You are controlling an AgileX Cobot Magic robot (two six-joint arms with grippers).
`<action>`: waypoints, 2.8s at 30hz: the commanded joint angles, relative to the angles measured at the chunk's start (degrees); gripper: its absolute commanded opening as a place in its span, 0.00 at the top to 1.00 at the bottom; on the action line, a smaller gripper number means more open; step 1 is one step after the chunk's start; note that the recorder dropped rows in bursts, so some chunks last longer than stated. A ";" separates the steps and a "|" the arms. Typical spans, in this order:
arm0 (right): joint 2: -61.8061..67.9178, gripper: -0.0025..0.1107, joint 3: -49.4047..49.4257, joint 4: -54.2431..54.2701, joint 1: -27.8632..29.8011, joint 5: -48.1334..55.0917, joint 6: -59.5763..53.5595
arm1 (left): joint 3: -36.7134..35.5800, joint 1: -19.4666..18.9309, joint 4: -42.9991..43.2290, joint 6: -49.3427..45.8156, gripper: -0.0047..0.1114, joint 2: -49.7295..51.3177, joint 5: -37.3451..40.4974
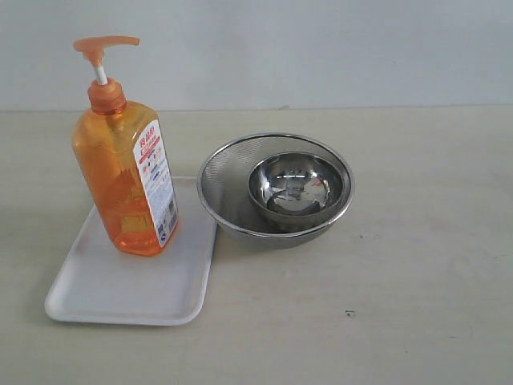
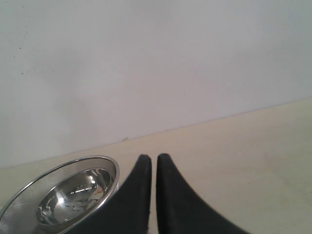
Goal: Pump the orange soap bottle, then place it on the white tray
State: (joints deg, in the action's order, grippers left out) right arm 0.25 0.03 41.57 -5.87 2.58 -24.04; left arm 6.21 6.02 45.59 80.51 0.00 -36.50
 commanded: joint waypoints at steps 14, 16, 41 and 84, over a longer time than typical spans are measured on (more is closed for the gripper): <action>-0.25 0.98 -0.03 -0.22 0.20 -0.15 -0.30 | -6.21 -0.17 -31.82 -38.94 0.92 0.00 20.83; -0.25 0.98 -0.03 -0.22 0.20 -0.15 -0.30 | -6.21 -0.17 -34.53 -45.10 0.92 0.00 24.78; -0.25 0.98 -0.03 -0.22 0.20 -0.15 -0.30 | -6.21 -0.17 -48.14 -80.51 0.92 0.00 55.33; -0.25 0.98 -0.03 -0.22 0.20 -0.15 -0.30 | -6.21 -3.60 -48.14 -80.51 0.92 0.00 55.57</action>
State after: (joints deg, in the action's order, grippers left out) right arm 0.25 0.03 41.57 -5.87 2.58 -24.04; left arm 0.21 2.64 -2.61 0.39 0.09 19.22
